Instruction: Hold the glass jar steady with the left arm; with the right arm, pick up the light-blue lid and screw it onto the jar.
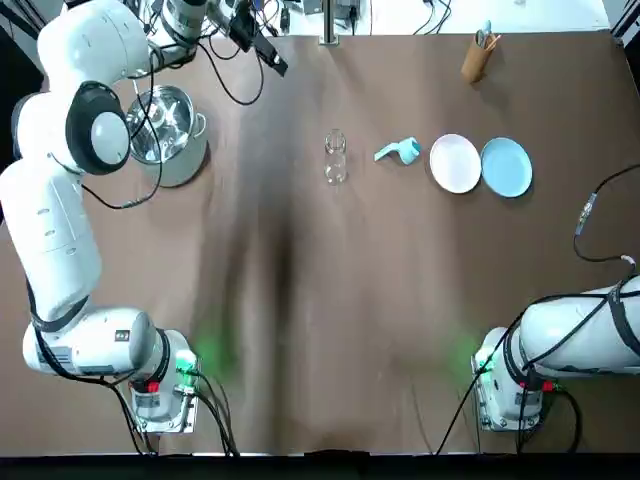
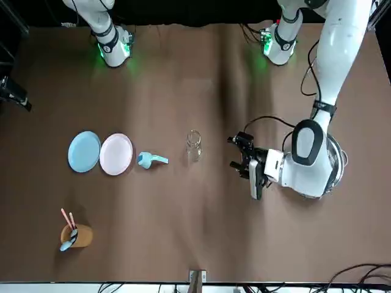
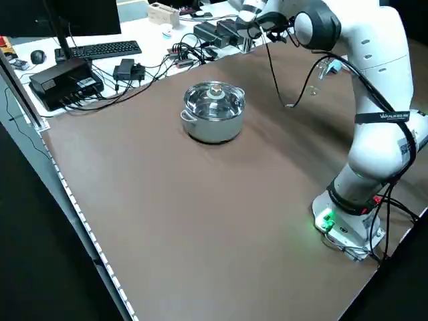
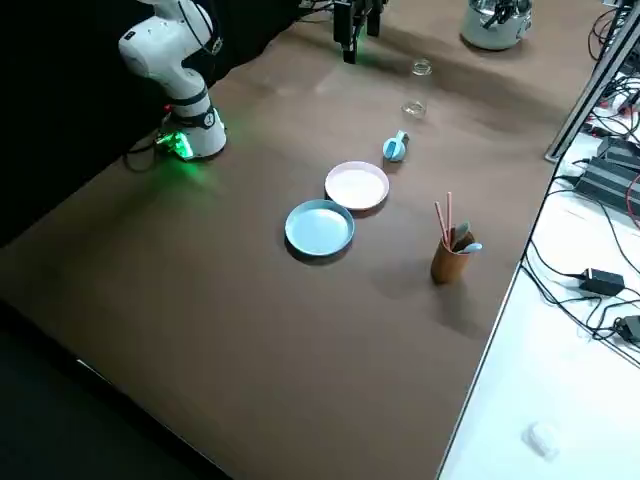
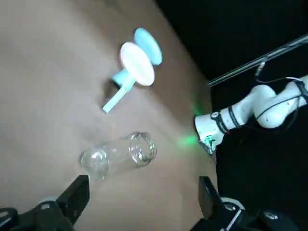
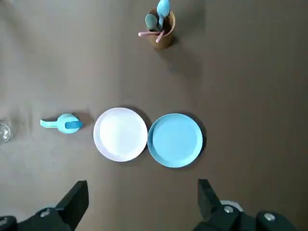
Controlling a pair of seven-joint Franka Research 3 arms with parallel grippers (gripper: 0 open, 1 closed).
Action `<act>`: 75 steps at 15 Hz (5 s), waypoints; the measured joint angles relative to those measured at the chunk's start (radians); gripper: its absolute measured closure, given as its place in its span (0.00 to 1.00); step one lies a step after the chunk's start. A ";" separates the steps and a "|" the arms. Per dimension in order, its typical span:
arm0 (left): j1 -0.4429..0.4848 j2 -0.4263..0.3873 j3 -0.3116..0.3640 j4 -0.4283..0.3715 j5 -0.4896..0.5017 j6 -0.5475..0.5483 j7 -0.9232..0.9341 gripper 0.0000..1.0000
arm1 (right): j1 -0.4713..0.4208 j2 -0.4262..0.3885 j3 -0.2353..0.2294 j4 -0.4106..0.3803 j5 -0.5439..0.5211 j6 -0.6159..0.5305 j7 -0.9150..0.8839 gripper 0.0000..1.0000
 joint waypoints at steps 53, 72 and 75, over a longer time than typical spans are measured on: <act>-0.104 0.429 -0.008 0.012 -0.474 0.150 1.404 0.00 | 0.001 0.000 0.006 0.002 0.000 0.004 0.000 0.00; -0.129 0.454 -0.007 0.005 -0.442 0.203 1.544 0.00 | -0.001 0.087 0.006 -0.152 0.181 0.122 0.000 0.00; -0.140 0.456 -0.007 -0.013 -0.437 0.203 1.549 0.00 | 0.007 0.091 0.009 -0.274 0.268 0.271 0.000 0.00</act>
